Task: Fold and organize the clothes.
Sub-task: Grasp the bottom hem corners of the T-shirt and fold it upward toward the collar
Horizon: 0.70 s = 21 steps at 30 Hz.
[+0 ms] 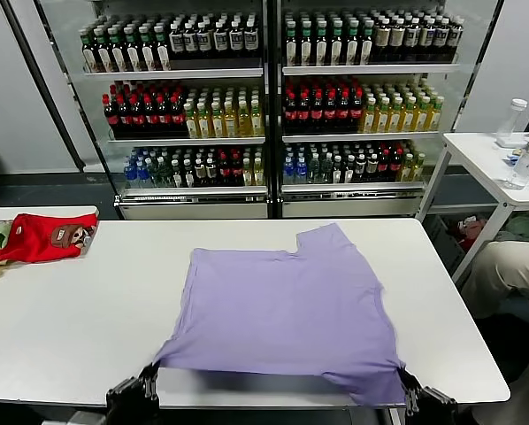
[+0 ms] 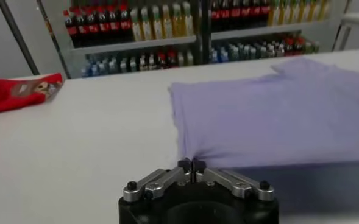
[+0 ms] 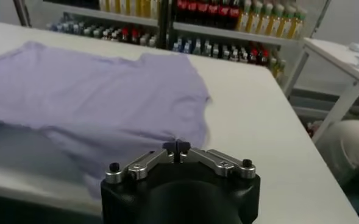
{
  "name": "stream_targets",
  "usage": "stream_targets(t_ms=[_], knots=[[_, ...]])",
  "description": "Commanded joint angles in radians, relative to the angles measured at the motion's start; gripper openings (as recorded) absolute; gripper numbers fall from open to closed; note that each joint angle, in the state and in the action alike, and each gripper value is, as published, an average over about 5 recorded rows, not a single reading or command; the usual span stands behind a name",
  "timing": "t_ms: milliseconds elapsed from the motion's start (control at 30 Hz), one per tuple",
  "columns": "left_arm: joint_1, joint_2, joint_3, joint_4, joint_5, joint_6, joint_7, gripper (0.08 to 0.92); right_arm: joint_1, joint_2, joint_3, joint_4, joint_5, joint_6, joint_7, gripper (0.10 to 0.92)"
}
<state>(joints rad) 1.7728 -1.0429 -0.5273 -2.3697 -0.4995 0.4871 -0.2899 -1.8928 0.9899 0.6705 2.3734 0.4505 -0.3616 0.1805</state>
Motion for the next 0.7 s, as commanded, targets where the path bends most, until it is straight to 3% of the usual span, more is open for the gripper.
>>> stream_targets(t_ms=[33,267,700], knots=[[-0.325,-0.005,0.073,0.222,-0.076,-0.008,0.093,0.088,0.261,-0.007,-0.053,-0.115,0.025,-0.044,0.013,0.117],[-0.411,-0.032,0.105,0.299,-0.069,-0.024,0.125,0.088,0.340,0.011,-0.111,-0.214,0.013,-0.051,0.010,0.117],[-0.461,-0.040,0.110,0.388,-0.056,-0.036,0.152,0.088,0.450,0.031,-0.195,-0.281,0.003,-0.048,0.002,0.117]])
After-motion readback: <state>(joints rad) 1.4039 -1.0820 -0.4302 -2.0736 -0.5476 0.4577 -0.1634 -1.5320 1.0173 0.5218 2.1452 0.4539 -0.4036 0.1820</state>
